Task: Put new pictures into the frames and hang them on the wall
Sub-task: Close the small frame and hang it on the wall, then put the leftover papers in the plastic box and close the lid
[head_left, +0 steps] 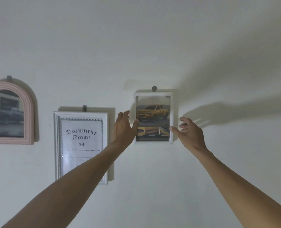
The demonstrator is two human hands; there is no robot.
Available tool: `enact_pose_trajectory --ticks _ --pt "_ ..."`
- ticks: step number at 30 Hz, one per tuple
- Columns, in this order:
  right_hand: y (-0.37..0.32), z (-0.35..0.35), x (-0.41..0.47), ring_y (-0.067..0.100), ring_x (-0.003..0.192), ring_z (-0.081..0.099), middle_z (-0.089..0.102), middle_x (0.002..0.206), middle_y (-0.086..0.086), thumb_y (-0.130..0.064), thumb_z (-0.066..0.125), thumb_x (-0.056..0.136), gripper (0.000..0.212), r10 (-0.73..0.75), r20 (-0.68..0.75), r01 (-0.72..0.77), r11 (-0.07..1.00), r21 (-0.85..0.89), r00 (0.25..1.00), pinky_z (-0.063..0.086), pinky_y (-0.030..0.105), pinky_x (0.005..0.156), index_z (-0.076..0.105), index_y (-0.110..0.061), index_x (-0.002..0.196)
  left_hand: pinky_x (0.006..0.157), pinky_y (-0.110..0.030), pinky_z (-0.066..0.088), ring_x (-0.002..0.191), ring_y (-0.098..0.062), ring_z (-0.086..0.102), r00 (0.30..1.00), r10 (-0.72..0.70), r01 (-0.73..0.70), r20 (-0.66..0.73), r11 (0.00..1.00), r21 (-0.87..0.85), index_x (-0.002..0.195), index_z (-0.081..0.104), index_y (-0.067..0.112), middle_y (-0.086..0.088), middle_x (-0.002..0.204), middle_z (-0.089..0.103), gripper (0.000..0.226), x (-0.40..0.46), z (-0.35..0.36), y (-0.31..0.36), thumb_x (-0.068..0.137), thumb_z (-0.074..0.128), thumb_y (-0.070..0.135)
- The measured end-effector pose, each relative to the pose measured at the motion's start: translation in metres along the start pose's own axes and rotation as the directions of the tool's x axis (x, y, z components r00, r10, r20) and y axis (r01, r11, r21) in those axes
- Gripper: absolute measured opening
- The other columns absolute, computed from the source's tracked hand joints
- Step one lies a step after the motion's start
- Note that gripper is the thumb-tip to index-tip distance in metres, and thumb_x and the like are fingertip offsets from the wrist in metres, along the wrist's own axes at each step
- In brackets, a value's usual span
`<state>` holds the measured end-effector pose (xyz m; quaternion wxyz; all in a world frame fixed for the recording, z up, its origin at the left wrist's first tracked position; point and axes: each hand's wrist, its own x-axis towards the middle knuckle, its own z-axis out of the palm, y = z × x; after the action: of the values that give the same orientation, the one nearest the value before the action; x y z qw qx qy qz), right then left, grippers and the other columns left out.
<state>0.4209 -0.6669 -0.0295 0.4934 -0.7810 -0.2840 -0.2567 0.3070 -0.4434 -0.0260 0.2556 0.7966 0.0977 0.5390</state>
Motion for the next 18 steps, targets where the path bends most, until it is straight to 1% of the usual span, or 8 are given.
enact_pose_trajectory --ticks 3,5,8,11,12,14,16,18 --pt "0.02 0.005 -0.03 0.014 0.102 0.062 0.064 0.111 -0.006 -0.056 0.073 0.079 0.063 0.036 0.034 -0.034 0.998 -0.057 0.999 0.051 0.037 0.091 0.054 -0.026 0.131 0.093 -0.041 0.049 0.109 -0.024 0.056 1.0 -0.017 0.017 -0.02 0.999 -0.04 0.134 0.048 0.007 -0.007 0.121 0.055 0.049 -0.04 0.009 -0.009 0.093 0.062 0.029" --pt "0.036 0.012 -0.055 0.014 0.107 0.06 0.063 0.115 -0.006 -0.056 0.072 0.08 0.061 0.064 0.069 -0.059 0.995 -0.082 0.996 0.049 0.038 0.094 0.054 -0.028 0.13 0.089 -0.042 0.051 0.107 -0.022 0.057 1.0 -0.029 0.029 0.003 0.998 -0.047 0.131 0.049 0.011 -0.004 0.119 0.055 0.045 -0.074 0.018 -0.019 0.092 0.062 0.029" --pt "0.064 0.026 -0.097 0.015 0.113 0.057 0.061 0.119 -0.006 -0.058 0.07 0.08 0.06 0.132 0.141 -0.114 0.985 -0.128 0.981 0.047 0.041 0.098 0.052 -0.031 0.13 0.082 -0.04 0.053 0.105 -0.019 0.058 0.994 -0.061 0.059 0.088 0.998 0.023 0.129 0.05 0.015 0.001 0.117 0.056 0.042 -0.133 0.033 -0.038 0.092 0.06 0.032" --pt "0.092 0.04 -0.146 0.016 0.118 0.055 0.059 0.125 -0.003 -0.059 0.068 0.081 0.061 0.233 0.227 -0.198 0.966 -0.168 0.945 0.045 0.041 0.1 0.051 -0.031 0.132 0.083 -0.038 0.051 0.109 -0.02 0.057 0.96 -0.182 0.164 0.212 0.982 0.098 0.131 0.051 0.016 0.001 0.12 0.056 0.042 -0.192 0.044 -0.058 0.094 0.057 0.034" --pt "0.102 0.044 -0.163 0.017 0.12 0.054 0.058 0.127 -0.002 -0.058 0.067 0.082 0.062 0.268 0.258 -0.222 0.956 -0.192 0.928 0.044 0.04 0.101 0.05 -0.03 0.134 0.085 -0.038 0.049 0.11 -0.021 0.056 0.933 -0.241 0.214 0.267 0.968 0.129 0.132 0.05 0.016 0.001 0.122 0.055 0.042 -0.211 0.048 -0.064 0.094 0.056 0.034" --pt "0.123 0.049 -0.198 0.018 0.123 0.052 0.054 0.132 0.0 -0.056 0.066 0.084 0.063 0.346 0.326 -0.264 0.926 -0.271 0.88 0.042 0.038 0.101 0.048 -0.028 0.138 0.089 -0.038 0.046 0.114 -0.023 0.054 0.856 -0.352 0.29 0.379 0.933 0.212 0.134 0.048 0.015 -0.002 0.127 0.053 0.044 -0.248 0.053 -0.077 0.095 0.054 0.035" --pt "0.147 0.053 -0.231 0.021 0.125 0.05 0.05 0.135 0.003 -0.055 0.065 0.085 0.066 0.442 0.381 -0.306 0.879 -0.367 0.812 0.041 0.037 0.1 0.045 -0.026 0.141 0.092 -0.039 0.043 0.12 -0.024 0.05 0.743 -0.465 0.35 0.482 0.883 0.313 0.136 0.046 0.013 -0.005 0.132 0.049 0.046 -0.286 0.058 -0.09 0.095 0.052 0.035" --pt "0.175 0.055 -0.263 0.024 0.127 0.049 0.046 0.139 0.007 -0.055 0.064 0.086 0.068 0.55 0.416 -0.36 0.816 -0.452 0.724 0.043 0.038 0.101 0.042 -0.025 0.143 0.092 -0.04 0.041 0.123 -0.028 0.048 0.603 -0.579 0.394 0.549 0.814 0.426 0.135 0.044 0.01 -0.009 0.133 0.047 0.048 -0.321 0.061 -0.103 0.095 0.052 0.035"
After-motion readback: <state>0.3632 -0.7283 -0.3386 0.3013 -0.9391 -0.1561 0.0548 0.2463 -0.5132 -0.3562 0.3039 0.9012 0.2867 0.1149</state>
